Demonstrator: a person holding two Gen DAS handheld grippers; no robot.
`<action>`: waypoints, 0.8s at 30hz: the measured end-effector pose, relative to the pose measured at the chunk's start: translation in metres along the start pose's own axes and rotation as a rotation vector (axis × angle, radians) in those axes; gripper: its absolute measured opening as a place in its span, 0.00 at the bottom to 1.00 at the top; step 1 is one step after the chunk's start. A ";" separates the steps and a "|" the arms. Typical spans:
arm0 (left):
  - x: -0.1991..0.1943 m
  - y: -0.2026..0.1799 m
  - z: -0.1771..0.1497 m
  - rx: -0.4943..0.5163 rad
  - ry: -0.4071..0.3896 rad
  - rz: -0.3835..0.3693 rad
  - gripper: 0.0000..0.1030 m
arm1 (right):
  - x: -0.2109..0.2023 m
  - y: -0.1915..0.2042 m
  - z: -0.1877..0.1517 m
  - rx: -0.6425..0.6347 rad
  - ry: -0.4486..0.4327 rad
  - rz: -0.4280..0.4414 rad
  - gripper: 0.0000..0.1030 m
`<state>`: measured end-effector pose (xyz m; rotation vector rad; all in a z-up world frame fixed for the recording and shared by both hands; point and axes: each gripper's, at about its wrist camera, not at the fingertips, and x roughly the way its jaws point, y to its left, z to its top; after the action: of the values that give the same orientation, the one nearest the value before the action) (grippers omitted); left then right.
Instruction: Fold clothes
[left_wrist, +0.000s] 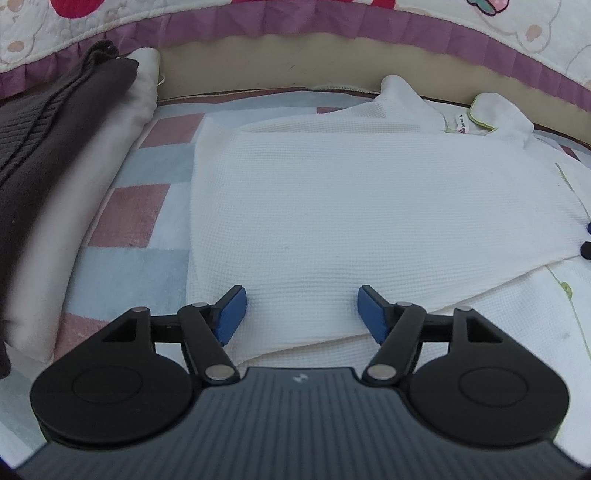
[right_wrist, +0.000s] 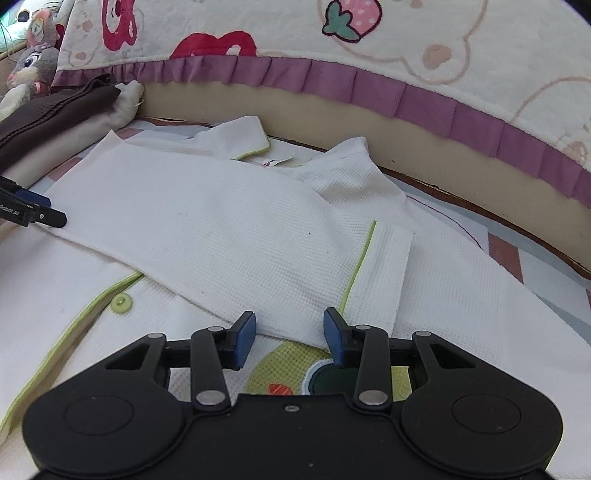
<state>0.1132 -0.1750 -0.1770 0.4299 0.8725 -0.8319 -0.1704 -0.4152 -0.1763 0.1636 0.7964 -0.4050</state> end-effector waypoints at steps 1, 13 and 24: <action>0.000 0.001 0.000 -0.002 0.002 -0.002 0.65 | -0.001 -0.002 -0.001 0.018 -0.005 0.006 0.41; 0.000 0.004 0.000 0.004 0.004 -0.014 0.65 | -0.012 -0.013 -0.006 0.092 0.002 0.007 0.41; -0.008 -0.036 0.000 0.048 -0.026 -0.064 0.65 | -0.113 -0.186 -0.075 0.774 -0.115 -0.438 0.50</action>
<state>0.0817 -0.1937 -0.1705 0.4341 0.8466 -0.9170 -0.3673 -0.5299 -0.1448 0.6855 0.5229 -1.1209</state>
